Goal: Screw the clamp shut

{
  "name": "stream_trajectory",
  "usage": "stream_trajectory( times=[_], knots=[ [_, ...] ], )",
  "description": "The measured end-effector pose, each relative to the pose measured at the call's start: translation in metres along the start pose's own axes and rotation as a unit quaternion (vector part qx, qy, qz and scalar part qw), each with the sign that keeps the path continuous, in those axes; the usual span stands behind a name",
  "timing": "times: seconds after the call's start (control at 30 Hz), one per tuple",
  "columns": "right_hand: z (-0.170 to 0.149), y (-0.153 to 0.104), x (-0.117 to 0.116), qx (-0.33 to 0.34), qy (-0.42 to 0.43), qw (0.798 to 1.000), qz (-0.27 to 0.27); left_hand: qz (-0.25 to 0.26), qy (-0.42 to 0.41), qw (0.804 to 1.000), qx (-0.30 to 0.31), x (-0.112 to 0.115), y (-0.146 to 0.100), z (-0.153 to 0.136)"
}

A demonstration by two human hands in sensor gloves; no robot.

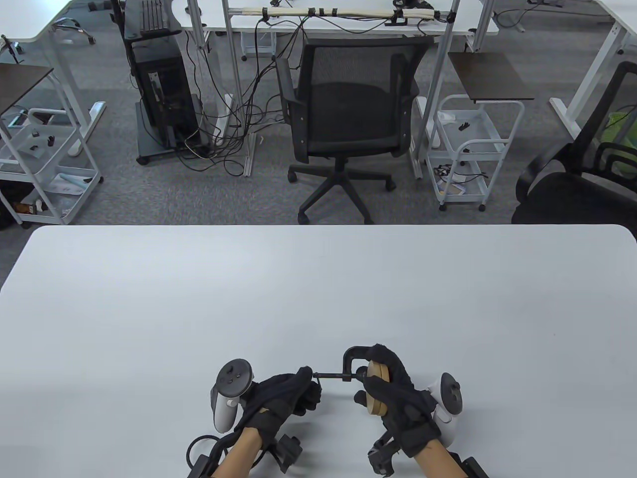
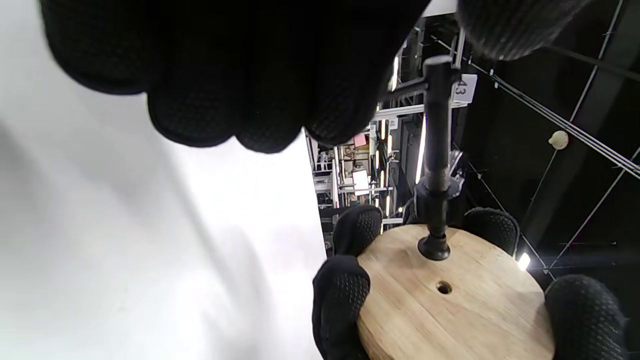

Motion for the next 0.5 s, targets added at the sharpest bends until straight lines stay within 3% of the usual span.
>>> stream_trajectory(
  times=[0.23,0.5],
  knots=[
    [-0.003,0.000,-0.007,-0.004,-0.006,1.000,0.015,-0.025,-0.010,0.999,0.019,0.004,0.002,0.002],
    [-0.003,-0.001,-0.007,-0.004,-0.005,1.000,0.013,0.009,0.023,0.997,0.071,0.001,0.001,0.017]
  ],
)
Point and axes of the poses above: the tracker on the back of each hand, its own z axis roughly to the thumb side, its own y axis roughly from the wrist to the fingertips, x = y × z, the point moved 4 cm from there along y, roughly from the wrist to the fingertips, and after that the axes turned 1 degree about y, right-handed, at the moved point
